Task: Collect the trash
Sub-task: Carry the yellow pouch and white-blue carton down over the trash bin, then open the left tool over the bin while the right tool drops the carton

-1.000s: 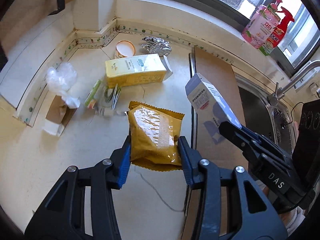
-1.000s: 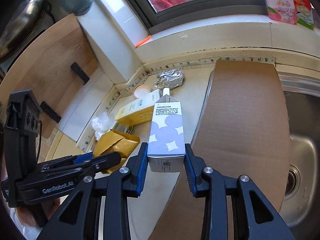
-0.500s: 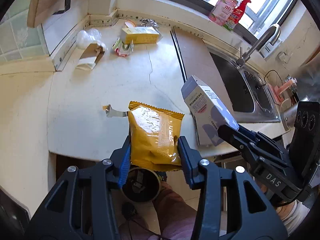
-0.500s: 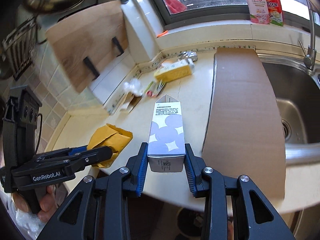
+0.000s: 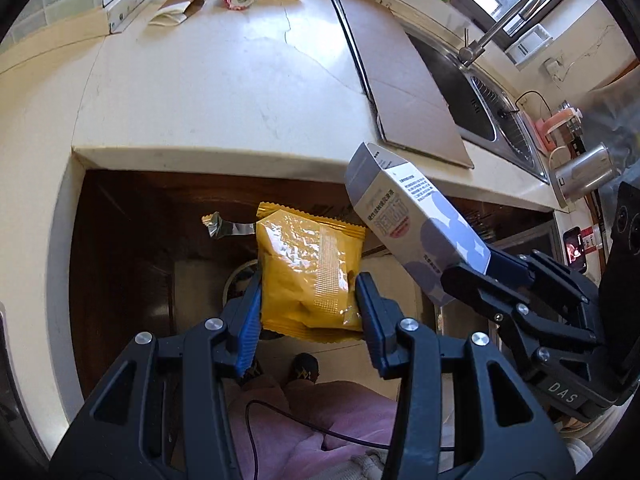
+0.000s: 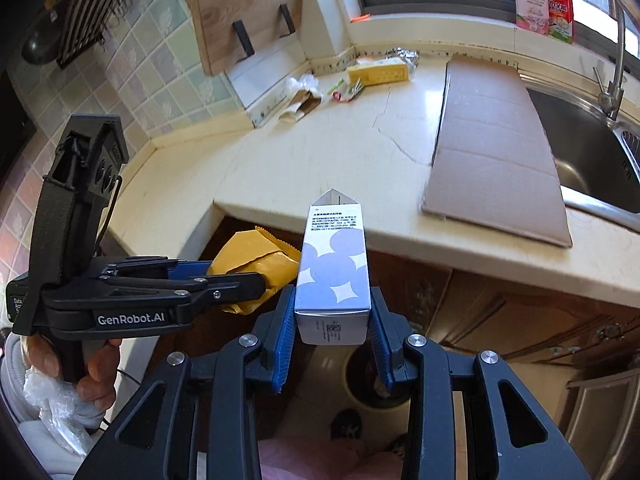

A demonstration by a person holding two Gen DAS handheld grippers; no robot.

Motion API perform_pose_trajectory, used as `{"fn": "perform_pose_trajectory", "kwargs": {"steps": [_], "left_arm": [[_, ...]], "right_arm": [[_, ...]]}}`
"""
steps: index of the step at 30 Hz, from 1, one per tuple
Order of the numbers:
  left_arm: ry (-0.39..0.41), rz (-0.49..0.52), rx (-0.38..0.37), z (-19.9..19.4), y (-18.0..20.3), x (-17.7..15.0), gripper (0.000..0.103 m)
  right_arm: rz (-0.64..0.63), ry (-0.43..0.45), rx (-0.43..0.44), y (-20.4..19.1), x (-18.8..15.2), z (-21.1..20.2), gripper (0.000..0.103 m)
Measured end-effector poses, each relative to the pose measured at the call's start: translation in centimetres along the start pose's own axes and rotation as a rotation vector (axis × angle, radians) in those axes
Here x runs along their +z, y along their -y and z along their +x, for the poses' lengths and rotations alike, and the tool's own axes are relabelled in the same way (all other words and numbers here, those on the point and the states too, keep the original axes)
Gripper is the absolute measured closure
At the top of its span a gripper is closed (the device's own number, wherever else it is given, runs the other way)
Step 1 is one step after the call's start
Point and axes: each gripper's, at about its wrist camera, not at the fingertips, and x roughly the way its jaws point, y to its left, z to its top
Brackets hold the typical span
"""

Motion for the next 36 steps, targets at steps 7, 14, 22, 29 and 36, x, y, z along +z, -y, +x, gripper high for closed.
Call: {"fn": "perform_pose_trajectory", "kwargs": {"steps": [7, 14, 22, 29, 36], "left_arm": [[-0.082, -0.032, 0.056, 5.9, 0.3, -4.3, 0.062], [-0.156, -0.085, 0.1, 15.5, -2.0, -8.4, 0.062], [-0.219, -0.118, 0.11, 26.0, -5.3, -10.7, 0.062], [-0.279, -0.089, 0.117, 32.1, -6.9, -10.8, 0.058], [-0.306, -0.078, 0.156, 34.4, -7.0, -11.1, 0.034]], "right_arm": [[-0.039, -0.103, 0.036, 1.7, -4.2, 3.3, 0.069], [0.047, -0.277, 0.036, 6.3, -12.3, 11.9, 0.069], [0.145, -0.424, -0.029, 11.8, -19.7, 22.7, 0.069], [0.204, -0.483, -0.04, 14.9, -21.4, 29.6, 0.069], [0.216, -0.509, -0.046, 15.2, -21.2, 32.8, 0.068]]}}
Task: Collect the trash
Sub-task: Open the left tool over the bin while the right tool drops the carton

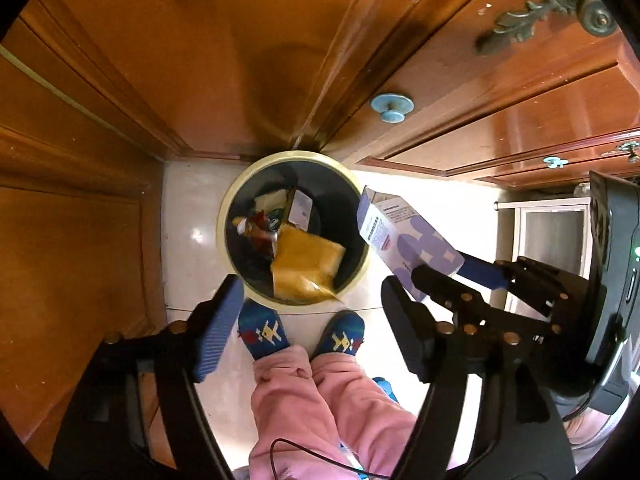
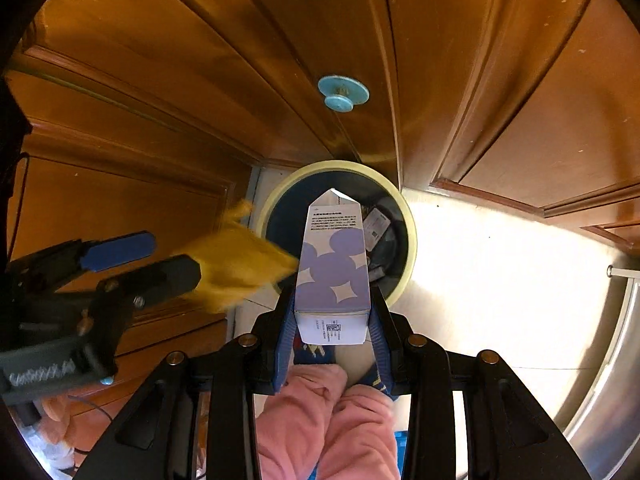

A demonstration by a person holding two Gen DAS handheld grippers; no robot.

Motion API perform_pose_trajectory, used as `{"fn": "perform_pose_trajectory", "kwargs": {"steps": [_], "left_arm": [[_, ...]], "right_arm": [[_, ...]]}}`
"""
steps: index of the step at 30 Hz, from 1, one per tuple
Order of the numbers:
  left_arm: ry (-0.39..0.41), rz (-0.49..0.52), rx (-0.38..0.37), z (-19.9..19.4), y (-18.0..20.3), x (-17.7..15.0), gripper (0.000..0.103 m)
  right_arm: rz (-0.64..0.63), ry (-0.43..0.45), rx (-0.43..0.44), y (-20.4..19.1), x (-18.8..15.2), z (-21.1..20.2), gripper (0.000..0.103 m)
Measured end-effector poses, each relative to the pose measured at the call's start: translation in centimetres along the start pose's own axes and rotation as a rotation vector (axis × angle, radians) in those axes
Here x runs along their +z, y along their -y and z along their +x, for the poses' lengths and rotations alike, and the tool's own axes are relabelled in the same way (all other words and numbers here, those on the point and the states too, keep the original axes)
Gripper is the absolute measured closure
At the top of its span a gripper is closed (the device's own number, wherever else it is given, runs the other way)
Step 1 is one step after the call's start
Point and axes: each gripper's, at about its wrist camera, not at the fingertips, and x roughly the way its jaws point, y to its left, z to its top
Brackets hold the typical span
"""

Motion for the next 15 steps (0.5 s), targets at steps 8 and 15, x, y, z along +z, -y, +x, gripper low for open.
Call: {"fn": "perform_pose_trajectory", "kwargs": {"steps": [8, 15], "left_arm": [[0.01, -0.039, 0.013, -1.0, -1.4, -0.4, 0.032], [0.021, -0.098, 0.013, -2.1, -3.4, -1.1, 0.028]], "right_arm": [[-0.015, -0.02, -0.016, -1.0, 0.8, 1.3, 0.068], [0.011, -0.051, -0.016, -1.9, 1.1, 3.0, 0.053]]}}
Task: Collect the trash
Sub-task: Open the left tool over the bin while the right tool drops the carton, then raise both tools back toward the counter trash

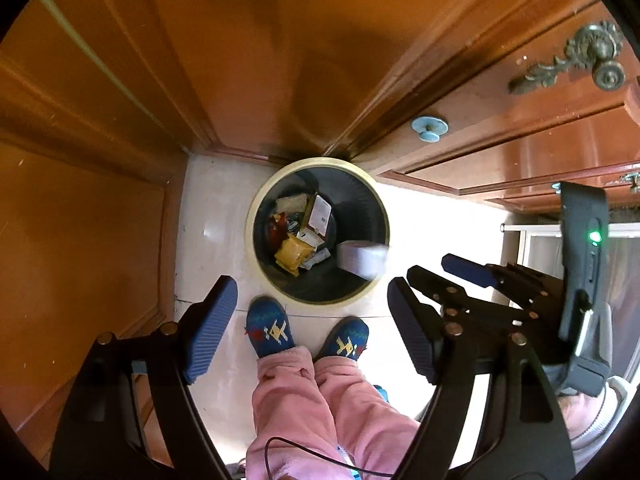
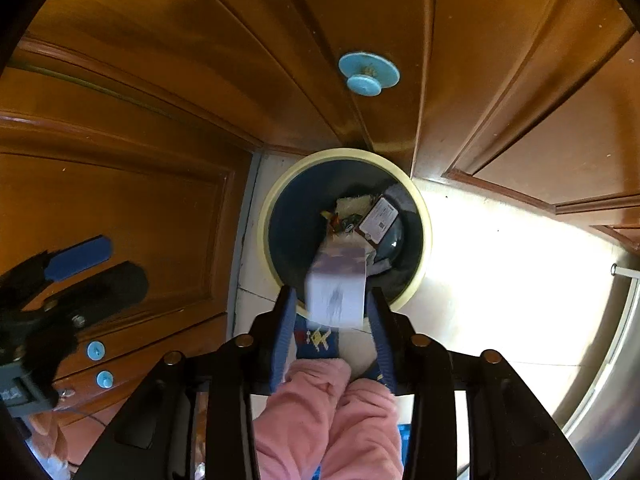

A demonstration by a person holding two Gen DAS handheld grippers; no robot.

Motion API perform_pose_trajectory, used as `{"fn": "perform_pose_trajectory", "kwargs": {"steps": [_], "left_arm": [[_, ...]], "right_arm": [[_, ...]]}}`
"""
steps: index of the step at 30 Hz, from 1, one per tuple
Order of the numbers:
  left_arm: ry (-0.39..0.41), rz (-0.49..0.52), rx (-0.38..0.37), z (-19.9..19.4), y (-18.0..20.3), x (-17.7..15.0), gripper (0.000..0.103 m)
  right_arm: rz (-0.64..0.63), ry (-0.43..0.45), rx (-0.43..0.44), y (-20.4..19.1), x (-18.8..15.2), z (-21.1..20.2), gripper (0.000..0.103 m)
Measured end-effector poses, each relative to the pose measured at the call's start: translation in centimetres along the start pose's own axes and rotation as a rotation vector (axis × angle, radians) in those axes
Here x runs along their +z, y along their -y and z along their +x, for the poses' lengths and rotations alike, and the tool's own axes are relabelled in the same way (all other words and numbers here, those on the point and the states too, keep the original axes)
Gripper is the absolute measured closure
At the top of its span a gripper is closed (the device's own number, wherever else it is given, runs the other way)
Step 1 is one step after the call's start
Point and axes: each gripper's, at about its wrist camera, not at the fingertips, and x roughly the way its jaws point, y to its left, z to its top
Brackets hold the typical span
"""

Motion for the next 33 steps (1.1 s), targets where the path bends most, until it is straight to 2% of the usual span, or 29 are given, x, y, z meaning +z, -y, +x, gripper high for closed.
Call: {"fn": "perform_pose_trajectory", "kwargs": {"steps": [2, 9, 14, 22, 27, 33], "left_arm": [[-0.006, -0.008, 0.0, -0.3, -0.6, -0.1, 0.028], [0.015, -0.027, 0.007, -2.6, -1.3, -0.6, 0.028], [0.031, -0.031, 0.0, -6.2, -0.9, -0.7, 0.028], [0.1, -0.024, -0.078, -16.9, 1.7, 0.2, 0.028], [0.218, 0.01, -0.092, -25.6, 3.1, 2.0, 0.027], [0.362, 0.053, -0.093, -34.2, 3.2, 4.4, 0.027]], "right_arm": [[0.016, 0.01, 0.003, -0.2, 0.0, -0.1, 0.044], [0.026, 0.022, 0.011, -1.0, -0.6, -1.6, 0.044], [0.013, 0.04, 0.027, -1.9, -1.1, -5.0, 0.044], [-0.05, 0.145, 0.05, -6.1, -1.4, -17.4, 0.044], [-0.081, 0.26, 0.06, -8.7, -0.9, -25.9, 0.044], [-0.107, 0.43, 0.051, -11.2, 0.2, -36.0, 0.044]]}}
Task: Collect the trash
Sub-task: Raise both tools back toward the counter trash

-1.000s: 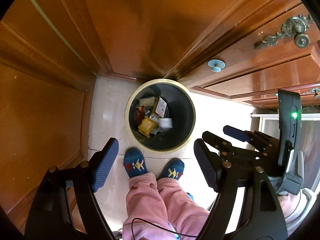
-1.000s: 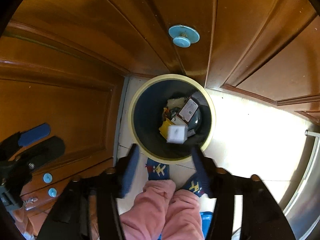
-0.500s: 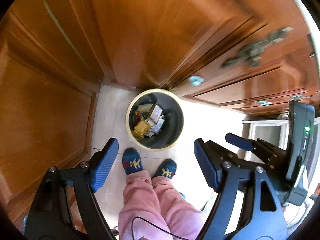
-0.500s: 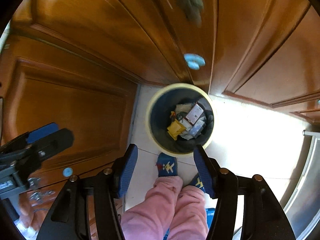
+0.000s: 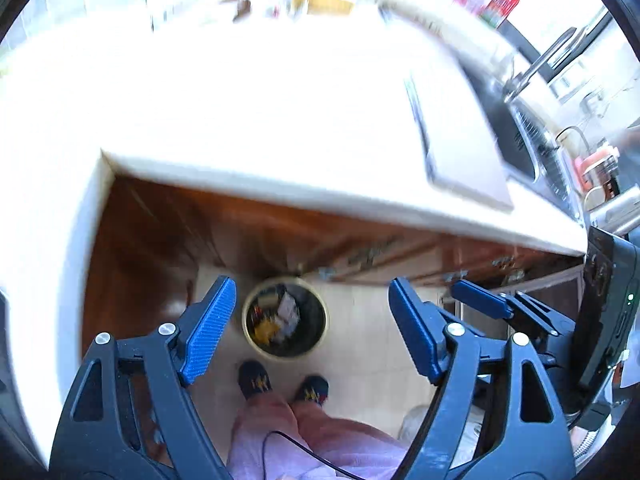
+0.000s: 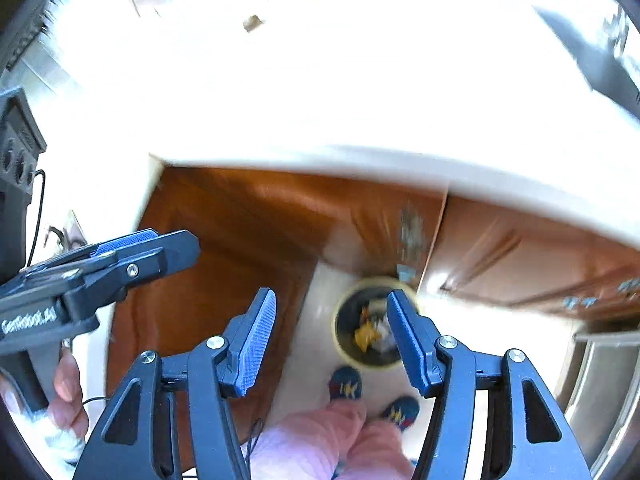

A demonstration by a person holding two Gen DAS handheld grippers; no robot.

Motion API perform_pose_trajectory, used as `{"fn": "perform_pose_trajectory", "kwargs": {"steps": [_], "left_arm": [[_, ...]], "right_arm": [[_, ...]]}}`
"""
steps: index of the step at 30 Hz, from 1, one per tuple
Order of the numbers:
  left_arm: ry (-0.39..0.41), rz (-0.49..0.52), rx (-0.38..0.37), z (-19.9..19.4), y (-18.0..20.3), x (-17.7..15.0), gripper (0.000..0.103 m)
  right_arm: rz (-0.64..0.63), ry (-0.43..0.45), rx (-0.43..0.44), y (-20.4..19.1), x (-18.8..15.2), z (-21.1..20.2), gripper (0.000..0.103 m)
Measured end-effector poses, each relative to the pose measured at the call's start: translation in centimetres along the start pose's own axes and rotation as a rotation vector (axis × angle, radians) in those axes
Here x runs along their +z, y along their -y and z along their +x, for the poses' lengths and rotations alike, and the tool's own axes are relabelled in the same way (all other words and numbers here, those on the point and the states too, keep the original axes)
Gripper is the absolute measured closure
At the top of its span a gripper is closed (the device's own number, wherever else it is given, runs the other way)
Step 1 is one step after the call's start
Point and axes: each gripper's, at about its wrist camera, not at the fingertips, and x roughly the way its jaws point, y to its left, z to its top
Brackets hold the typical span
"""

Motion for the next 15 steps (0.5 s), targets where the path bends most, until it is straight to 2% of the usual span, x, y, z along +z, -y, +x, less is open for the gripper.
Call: {"fn": "perform_pose_trajectory", "kwargs": {"steps": [7, 15], "left_arm": [[0.155, 0.072, 0.04, -5.9, -0.6, 5.1, 0.026], [0.281, 0.16, 0.106, -8.3, -2.1, 10.9, 0.026]], "right_arm": [[0.0, 0.157, -0.021, -1.8, 4.8, -5.2, 0.044], [0.002, 0.262, -0.039, -3.8, 9.7, -6.8, 0.044]]}}
